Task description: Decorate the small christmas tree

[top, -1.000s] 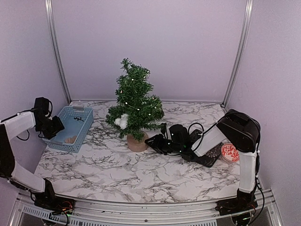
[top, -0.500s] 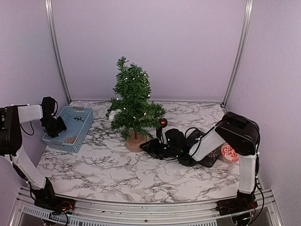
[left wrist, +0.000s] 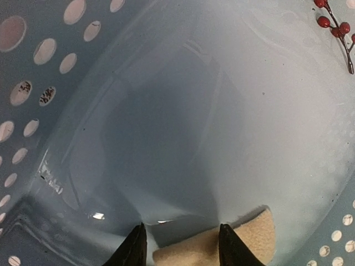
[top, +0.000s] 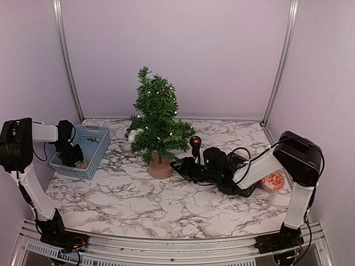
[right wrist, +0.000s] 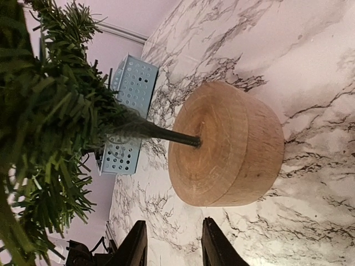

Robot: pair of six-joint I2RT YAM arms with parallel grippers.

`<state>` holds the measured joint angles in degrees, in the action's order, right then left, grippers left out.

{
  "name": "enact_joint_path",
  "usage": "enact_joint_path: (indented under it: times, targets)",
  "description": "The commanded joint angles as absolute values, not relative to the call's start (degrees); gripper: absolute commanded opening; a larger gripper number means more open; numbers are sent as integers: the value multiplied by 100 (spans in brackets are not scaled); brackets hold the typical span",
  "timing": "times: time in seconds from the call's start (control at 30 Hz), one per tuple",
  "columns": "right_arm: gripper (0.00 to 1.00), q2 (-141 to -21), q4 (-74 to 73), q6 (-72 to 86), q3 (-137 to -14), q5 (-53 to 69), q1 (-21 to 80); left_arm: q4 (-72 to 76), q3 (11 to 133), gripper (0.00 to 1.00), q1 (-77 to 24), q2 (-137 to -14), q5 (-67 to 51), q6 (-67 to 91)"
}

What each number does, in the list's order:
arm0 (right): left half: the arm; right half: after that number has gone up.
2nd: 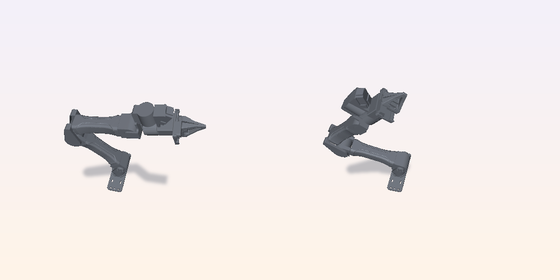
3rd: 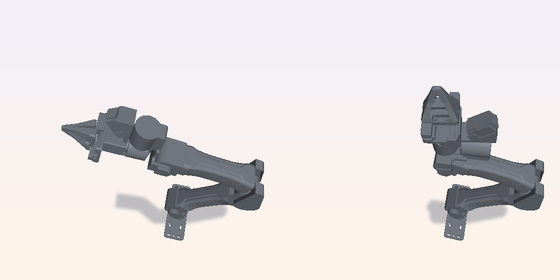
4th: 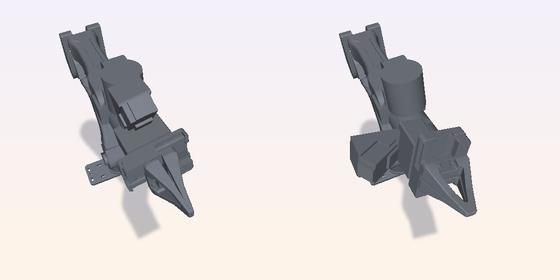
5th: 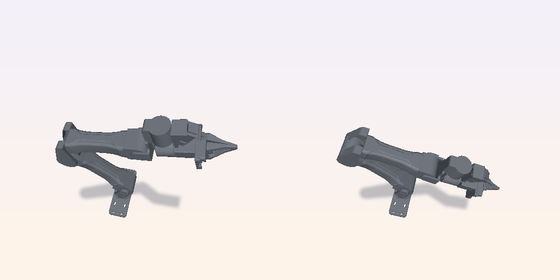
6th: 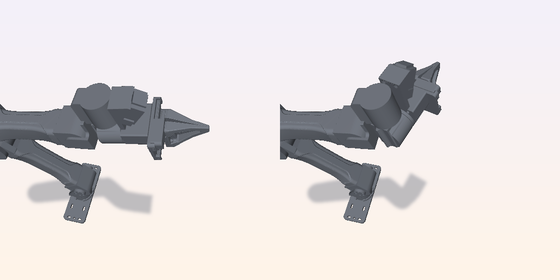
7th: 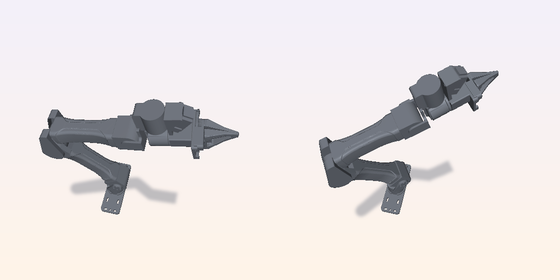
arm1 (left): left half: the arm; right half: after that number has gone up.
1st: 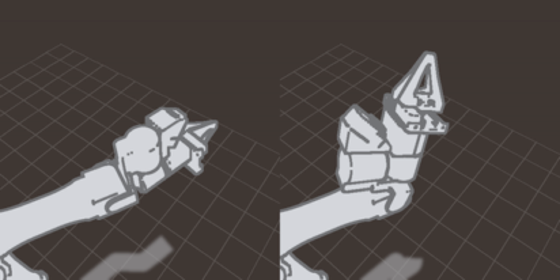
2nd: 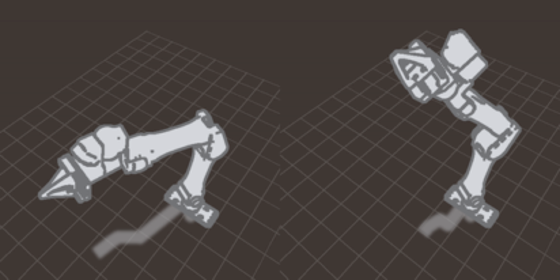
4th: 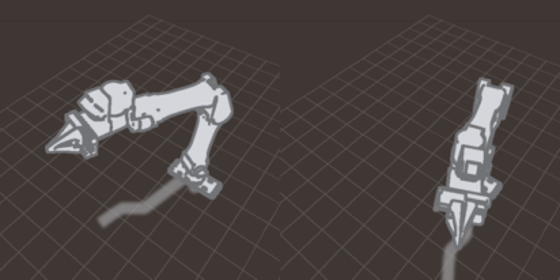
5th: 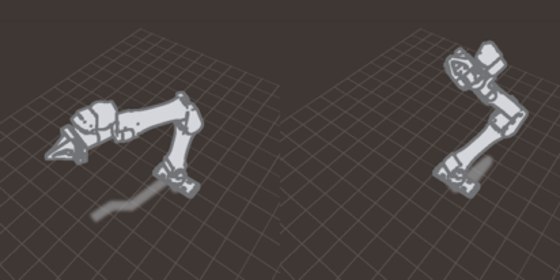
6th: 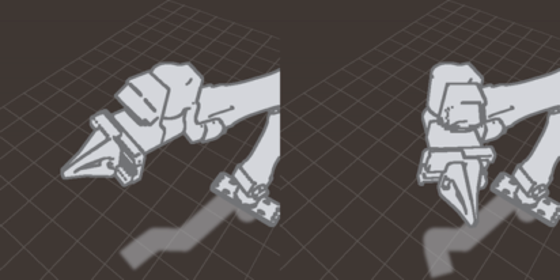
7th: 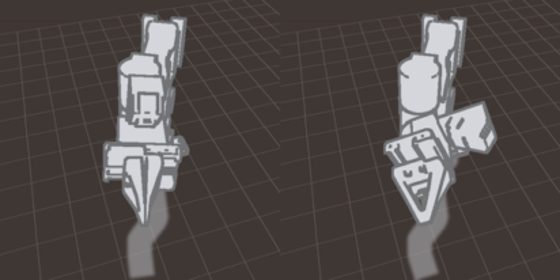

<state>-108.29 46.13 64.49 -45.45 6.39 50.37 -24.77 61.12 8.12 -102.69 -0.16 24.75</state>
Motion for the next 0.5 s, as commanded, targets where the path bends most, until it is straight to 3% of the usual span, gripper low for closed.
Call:
enact_joint_path:
  times: [0.0,0.23,0.47]
  targets:
    - [33,-10550,4475,6360,-4435,380,5083,-2362,5944,36,780,-10531,-278,2337]
    - [33,-10348,4382,6343,-4223,353,5086,-2151,6072,0,782,-10446,-445,2479]
    - [33,-9913,4126,6165,-3893,304,5086,-2144,6369,0,791,-9671,-465,2513]
